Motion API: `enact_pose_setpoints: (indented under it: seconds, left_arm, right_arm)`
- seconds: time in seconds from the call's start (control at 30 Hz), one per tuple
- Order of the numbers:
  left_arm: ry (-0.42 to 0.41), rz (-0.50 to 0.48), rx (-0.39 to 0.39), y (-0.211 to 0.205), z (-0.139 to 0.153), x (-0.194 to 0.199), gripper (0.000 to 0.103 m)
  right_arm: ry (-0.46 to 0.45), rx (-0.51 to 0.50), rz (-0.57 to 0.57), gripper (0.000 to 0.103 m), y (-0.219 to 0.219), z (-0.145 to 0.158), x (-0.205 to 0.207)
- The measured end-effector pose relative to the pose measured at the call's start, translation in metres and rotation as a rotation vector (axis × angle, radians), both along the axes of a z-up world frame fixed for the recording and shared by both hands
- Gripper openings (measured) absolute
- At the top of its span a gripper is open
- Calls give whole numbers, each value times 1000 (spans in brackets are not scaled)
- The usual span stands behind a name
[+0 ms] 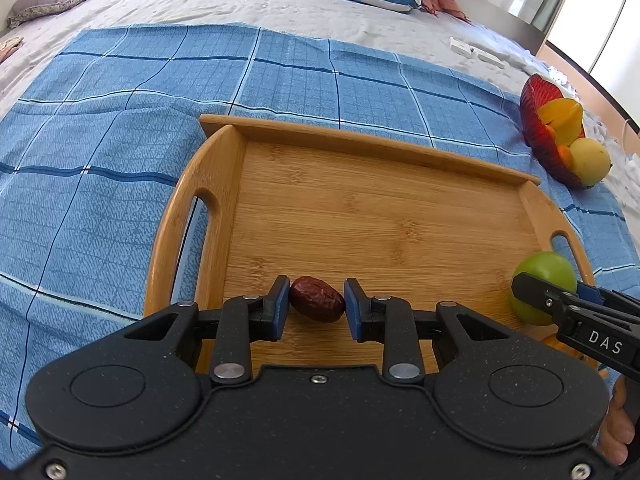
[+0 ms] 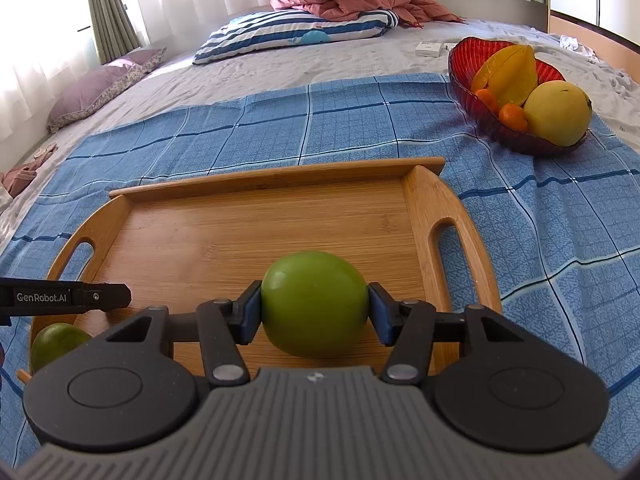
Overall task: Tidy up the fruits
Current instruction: 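Lower the red date and green pomelo onto the tray and open both grippers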
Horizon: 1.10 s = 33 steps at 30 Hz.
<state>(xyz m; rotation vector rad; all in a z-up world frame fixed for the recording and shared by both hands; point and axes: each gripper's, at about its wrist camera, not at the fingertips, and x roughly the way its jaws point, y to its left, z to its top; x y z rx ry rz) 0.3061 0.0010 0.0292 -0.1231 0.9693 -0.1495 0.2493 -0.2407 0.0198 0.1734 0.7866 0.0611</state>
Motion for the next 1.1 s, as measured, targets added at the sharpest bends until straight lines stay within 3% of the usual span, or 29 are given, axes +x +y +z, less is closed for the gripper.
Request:
enact_pose_setpoints:
  seconds: [0.27,0.4,0.47,0.53,0.73,1.1]
  left_arm:
    - [-15,1,30,-4,0,-2,40]
    - [-16,11,23,-3,0,-3,58]
    - [-18,17,22,-2,0,-4,66]
    - [-19,25,18,-1,0,-5,74]
    - [-43,43,-1,6,6,-13,77]
    - [-176,-7,-32,7,37,-57,90]
  right_arm:
    - [0,0,-1,59,0,0,0]
    - [0,3,-1,61,-1,-1,-1]
    - [-15,6,0,71,-2,0,-3]
    - [-33,0,6,75,-2,3,-4]
    - [-72,-27,18,87,0,13,-12]
    - [-152,-15,40,96,-3,25,-38]
